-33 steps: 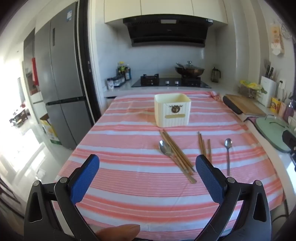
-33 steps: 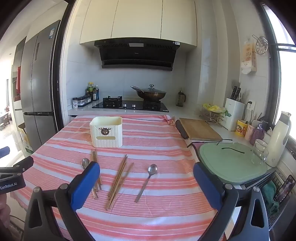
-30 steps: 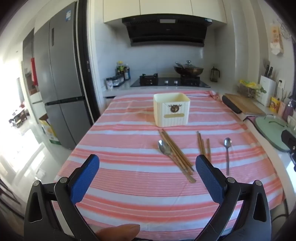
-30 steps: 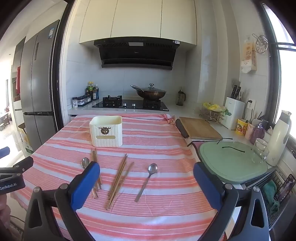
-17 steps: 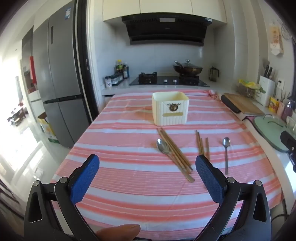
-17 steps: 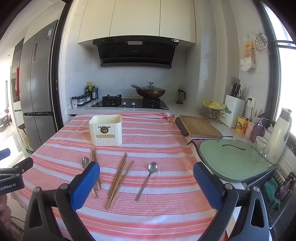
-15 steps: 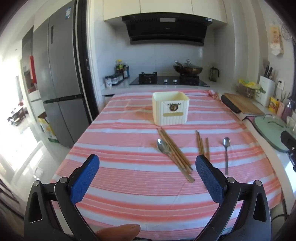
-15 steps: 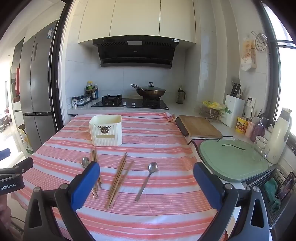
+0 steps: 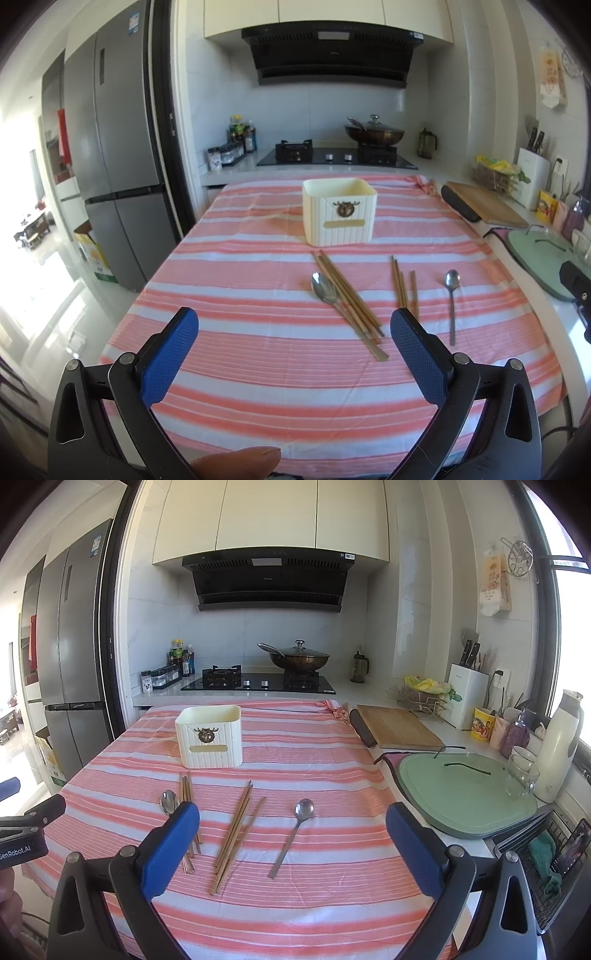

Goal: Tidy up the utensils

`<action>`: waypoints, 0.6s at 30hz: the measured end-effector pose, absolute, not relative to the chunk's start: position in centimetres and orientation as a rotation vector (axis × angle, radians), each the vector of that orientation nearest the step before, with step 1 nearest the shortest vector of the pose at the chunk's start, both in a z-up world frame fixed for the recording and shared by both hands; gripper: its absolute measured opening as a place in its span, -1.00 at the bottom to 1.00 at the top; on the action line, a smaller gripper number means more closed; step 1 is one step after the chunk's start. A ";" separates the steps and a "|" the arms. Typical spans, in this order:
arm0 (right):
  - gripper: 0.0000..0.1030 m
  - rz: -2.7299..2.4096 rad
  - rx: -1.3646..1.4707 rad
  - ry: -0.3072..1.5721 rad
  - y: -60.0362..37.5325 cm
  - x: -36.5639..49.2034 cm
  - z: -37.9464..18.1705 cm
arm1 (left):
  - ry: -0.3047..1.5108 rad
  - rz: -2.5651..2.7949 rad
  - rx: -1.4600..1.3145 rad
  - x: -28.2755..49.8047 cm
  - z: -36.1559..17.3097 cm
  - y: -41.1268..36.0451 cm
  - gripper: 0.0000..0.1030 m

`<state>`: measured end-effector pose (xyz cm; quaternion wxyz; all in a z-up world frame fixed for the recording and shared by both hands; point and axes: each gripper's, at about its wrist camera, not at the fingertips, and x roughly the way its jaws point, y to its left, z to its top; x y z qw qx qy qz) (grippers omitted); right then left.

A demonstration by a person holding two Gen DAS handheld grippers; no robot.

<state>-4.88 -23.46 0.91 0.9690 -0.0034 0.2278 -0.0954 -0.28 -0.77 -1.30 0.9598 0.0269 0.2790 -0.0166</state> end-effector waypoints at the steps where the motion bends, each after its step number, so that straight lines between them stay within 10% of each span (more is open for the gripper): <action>1: 1.00 -0.193 -0.006 0.463 -23.5 -4.8 0.9 | 0.567 -0.034 0.055 -0.2 -1.4 -0.9 0.99; 18: 1.00 -0.190 -0.005 0.473 -23.7 -4.7 0.9 | 0.581 -0.031 0.049 0.0 -1.5 -0.8 0.99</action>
